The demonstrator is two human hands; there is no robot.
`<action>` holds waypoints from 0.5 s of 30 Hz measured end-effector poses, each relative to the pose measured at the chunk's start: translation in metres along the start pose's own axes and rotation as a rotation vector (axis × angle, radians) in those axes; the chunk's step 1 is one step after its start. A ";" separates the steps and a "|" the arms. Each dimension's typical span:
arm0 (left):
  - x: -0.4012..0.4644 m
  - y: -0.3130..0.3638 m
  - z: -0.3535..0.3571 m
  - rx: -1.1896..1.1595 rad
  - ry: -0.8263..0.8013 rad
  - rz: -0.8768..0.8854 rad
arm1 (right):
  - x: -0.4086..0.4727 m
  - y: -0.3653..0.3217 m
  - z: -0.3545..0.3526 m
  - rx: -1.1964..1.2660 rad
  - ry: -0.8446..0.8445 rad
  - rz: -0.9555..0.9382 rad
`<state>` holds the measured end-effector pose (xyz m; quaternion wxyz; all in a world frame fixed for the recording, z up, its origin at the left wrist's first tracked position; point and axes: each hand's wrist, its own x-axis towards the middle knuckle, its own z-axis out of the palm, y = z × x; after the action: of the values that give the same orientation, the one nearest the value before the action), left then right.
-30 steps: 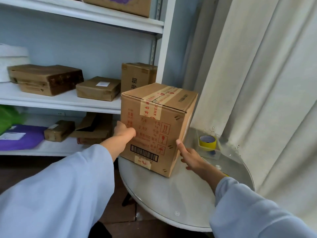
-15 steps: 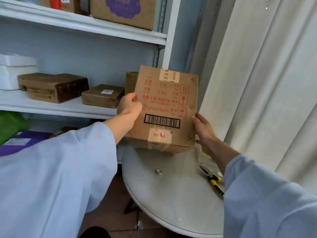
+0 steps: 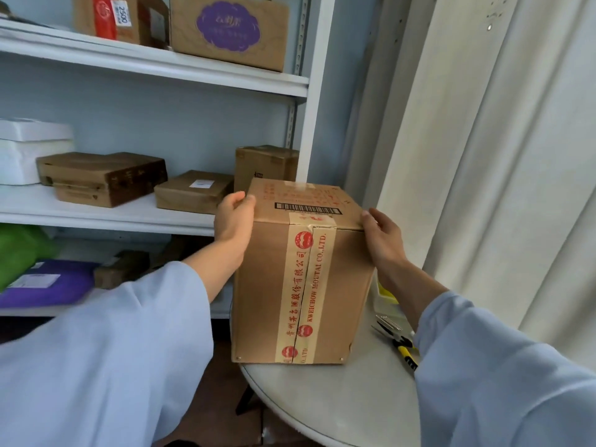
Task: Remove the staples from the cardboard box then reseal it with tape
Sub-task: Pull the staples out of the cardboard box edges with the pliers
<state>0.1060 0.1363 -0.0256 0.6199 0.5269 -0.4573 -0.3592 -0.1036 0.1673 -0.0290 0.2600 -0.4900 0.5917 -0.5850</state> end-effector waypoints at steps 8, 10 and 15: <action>-0.044 -0.048 0.008 0.023 0.116 0.158 | -0.023 0.038 0.004 0.206 0.097 0.375; -0.055 -0.067 0.010 0.121 0.114 0.123 | -0.035 0.057 0.007 0.175 0.077 0.456; -0.082 -0.109 0.006 0.294 0.059 -0.071 | -0.053 0.079 0.009 0.118 0.007 0.544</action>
<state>0.0777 0.1905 -0.1476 0.5361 0.6383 -0.4675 -0.2943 -0.0966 0.1970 -0.1196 0.4336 -0.2951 0.6673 -0.5288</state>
